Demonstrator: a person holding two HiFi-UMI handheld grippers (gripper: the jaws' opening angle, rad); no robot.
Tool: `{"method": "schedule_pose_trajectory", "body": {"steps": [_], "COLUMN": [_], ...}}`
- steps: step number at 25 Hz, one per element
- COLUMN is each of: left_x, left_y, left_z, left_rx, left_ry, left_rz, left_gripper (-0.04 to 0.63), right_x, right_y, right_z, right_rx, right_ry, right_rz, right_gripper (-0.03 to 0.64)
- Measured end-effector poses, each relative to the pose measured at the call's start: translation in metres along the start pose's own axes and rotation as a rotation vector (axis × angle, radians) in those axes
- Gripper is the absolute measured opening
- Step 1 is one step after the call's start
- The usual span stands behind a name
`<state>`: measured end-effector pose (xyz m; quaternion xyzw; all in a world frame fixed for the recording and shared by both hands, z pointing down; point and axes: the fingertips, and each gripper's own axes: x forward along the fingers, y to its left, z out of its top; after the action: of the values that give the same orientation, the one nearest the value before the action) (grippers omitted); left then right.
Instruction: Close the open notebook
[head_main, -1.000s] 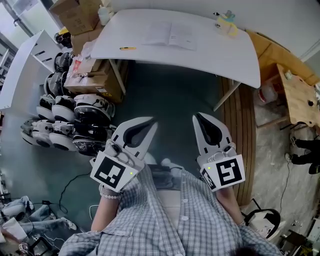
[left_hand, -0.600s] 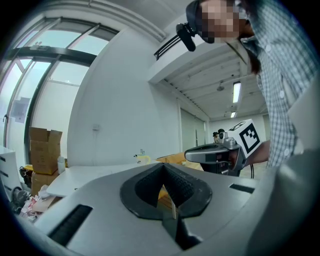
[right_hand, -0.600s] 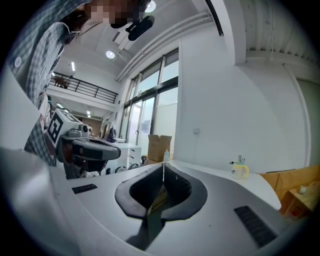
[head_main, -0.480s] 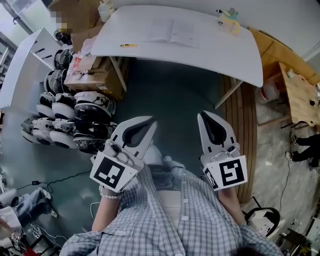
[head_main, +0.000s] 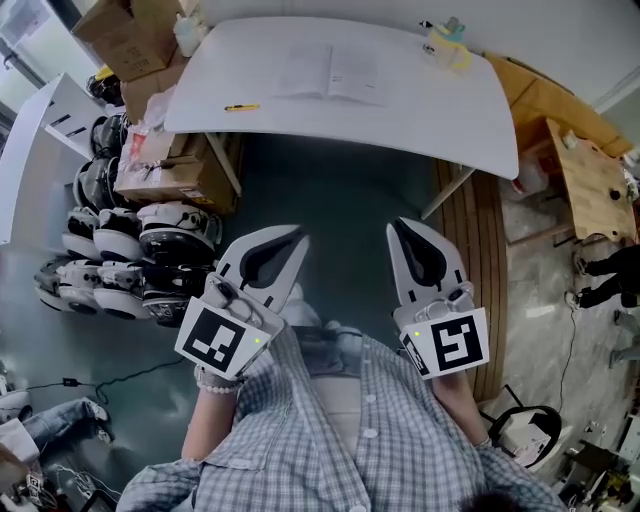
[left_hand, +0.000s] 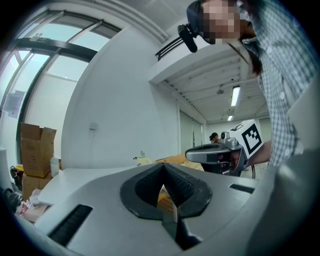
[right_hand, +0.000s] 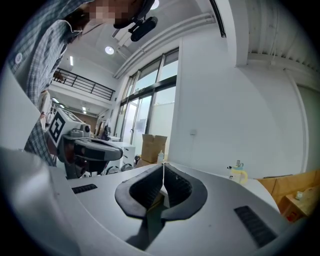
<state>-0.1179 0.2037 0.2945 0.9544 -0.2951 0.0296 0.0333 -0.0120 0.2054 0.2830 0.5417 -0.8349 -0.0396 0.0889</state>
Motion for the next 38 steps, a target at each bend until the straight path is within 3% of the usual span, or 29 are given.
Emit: {"method": "schedule_pose_trajectory", "body": {"steps": [22,38], "left_x": [0.028,0.027], "left_y": [0.120,0.176], "left_z": [0.009,0.004], "left_rx": [0.017,0.022], "left_ry": [-0.009,-0.013], "left_rz": [-0.063,-0.072], "left_gripper": [0.004,0.004], "right_x": [0.110,0.161], "right_y": [-0.009,-0.004], "right_z": [0.010,0.009], "right_rx": [-0.021,0.001], "right_ry": [0.018,0.021], "right_rz": [-0.093,-0.150], "right_gripper": [0.023,0.023]}}
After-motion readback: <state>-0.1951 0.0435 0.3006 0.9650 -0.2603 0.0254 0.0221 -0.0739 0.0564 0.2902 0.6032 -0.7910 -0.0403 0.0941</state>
